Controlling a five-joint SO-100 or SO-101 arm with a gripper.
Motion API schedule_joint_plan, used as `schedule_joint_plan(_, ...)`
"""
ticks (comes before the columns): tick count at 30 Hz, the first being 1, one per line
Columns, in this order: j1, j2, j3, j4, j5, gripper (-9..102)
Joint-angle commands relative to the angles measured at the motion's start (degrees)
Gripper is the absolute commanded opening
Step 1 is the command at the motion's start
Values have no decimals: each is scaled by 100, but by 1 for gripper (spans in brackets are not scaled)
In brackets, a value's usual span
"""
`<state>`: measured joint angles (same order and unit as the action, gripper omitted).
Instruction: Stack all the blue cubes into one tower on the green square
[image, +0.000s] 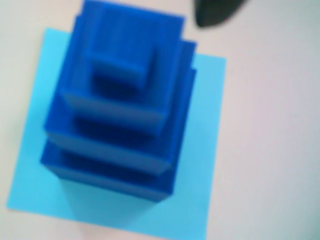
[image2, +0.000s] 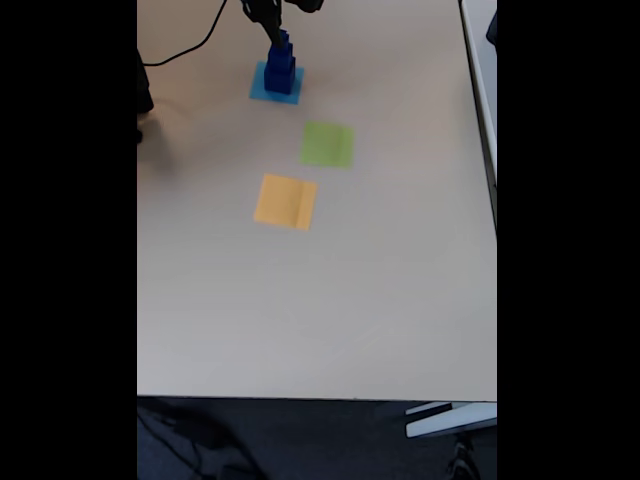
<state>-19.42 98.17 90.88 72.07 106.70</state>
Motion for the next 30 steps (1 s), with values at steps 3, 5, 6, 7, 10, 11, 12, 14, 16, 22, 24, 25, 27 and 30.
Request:
schedule_joint_plan(3, 62, -53, -501, 9, -158, 22)
schedule_joint_plan(5, 70, -97, -562, 9, -185, 22)
schedule_joint_plan(6, 70, -114, -571, 26, -185, 22)
schedule_joint_plan(7, 79, -132, -589, 26, -193, 22)
schedule_joint_plan(10, 105, -220, -659, 26, -255, 22)
schedule_joint_plan(11, 114, -237, -677, 26, -264, 22)
schedule_joint_plan(12, 123, -255, -703, 26, -272, 22)
schedule_joint_plan(14, 132, -272, -747, 26, -281, 22)
schedule_joint_plan(16, 132, -290, -765, 26, -264, 22)
schedule_joint_plan(22, 97, -325, -756, 149, -44, 22)
schedule_joint_plan(24, 105, -325, -756, 158, 9, 24)
schedule_joint_plan(25, 105, -325, -756, 167, 70, 24)
schedule_joint_plan(27, 105, -325, -782, 176, 202, 24)
schedule_joint_plan(30, 88, -369, -817, 176, 431, 25)
